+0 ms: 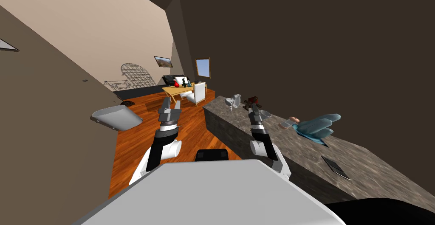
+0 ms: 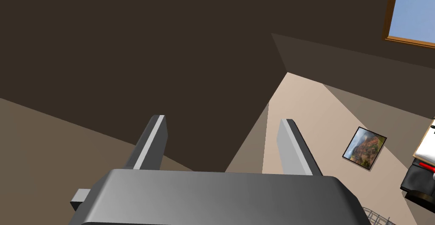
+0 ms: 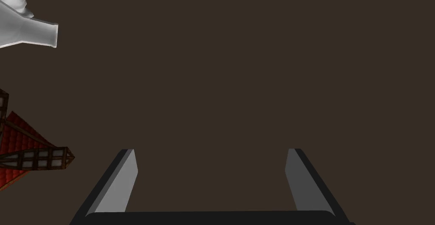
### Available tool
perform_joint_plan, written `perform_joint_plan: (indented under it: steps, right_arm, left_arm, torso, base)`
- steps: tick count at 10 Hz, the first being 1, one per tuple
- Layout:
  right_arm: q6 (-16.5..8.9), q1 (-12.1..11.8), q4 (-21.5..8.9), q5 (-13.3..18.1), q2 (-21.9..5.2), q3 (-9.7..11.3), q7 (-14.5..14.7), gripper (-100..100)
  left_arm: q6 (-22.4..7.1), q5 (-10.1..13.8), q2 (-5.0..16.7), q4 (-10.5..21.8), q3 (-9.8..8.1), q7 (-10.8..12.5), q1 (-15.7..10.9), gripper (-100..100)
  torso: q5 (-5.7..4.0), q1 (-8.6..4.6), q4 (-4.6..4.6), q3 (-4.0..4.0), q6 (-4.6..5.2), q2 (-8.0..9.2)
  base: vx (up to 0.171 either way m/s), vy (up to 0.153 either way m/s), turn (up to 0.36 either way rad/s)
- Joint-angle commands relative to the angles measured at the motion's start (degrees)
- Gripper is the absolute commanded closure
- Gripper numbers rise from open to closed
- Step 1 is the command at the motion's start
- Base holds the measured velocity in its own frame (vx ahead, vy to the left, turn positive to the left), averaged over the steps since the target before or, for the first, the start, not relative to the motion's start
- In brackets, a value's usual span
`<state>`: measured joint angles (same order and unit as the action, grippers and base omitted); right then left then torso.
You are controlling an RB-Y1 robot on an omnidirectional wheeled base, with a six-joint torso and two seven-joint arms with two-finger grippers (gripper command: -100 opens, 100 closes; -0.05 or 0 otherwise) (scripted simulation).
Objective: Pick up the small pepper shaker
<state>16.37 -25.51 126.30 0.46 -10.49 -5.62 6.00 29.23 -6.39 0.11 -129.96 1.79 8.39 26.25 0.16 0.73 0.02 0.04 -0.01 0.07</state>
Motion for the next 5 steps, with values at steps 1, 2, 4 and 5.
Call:
perform_joint_plan:
  steps: [1, 2, 4, 5]
  right_arm:
    - [0.02, 0.68, -1.84, 0.99, -0.7, -0.69, 0.93, -100]
    - [-0.67, 1.24, -3.48, 2.64, -1.61, -1.79, 2.26, -100]
    - [-1.39, 1.82, -5.2, 4.37, -2.39, -2.94, 3.66, -100]
    - [-2.13, 2.43, -6.97, 6.16, -3.07, -4.13, 5.1, -100]
  left_arm:
    - [0.0, 0.0, 0.0, 0.0, 0.0, 0.0, 0.0, 0]
    - [0.0, 0.0, 0.01, 0.0, -0.01, 0.0, 0.0, 0]
    - [0.0, 0.0, 0.01, 0.0, -0.01, 0.0, 0.0, 0]
    - [0.0, 0.0, 0.01, 0.0, -0.01, 0.0, 0.0, 0]
  torso:
    - [0.0, 0.0, 0.0, 0.0, 0.0, 0.0]
    - [-0.02, -0.17, 0.0, -0.02, 0.0, -0.04]
    - [-0.08, -0.43, -0.02, -0.06, 0.0, -0.1]
    - [-0.09, -0.4, -0.02, -0.04, 0.0, -0.08]
  base:
    - [-0.007, 0.14, -0.011]
    - [0.007, 0.111, 0.006]
    - [0.0, 0.084, 0.003]
    - [-0.013, 0.15, 0.003]
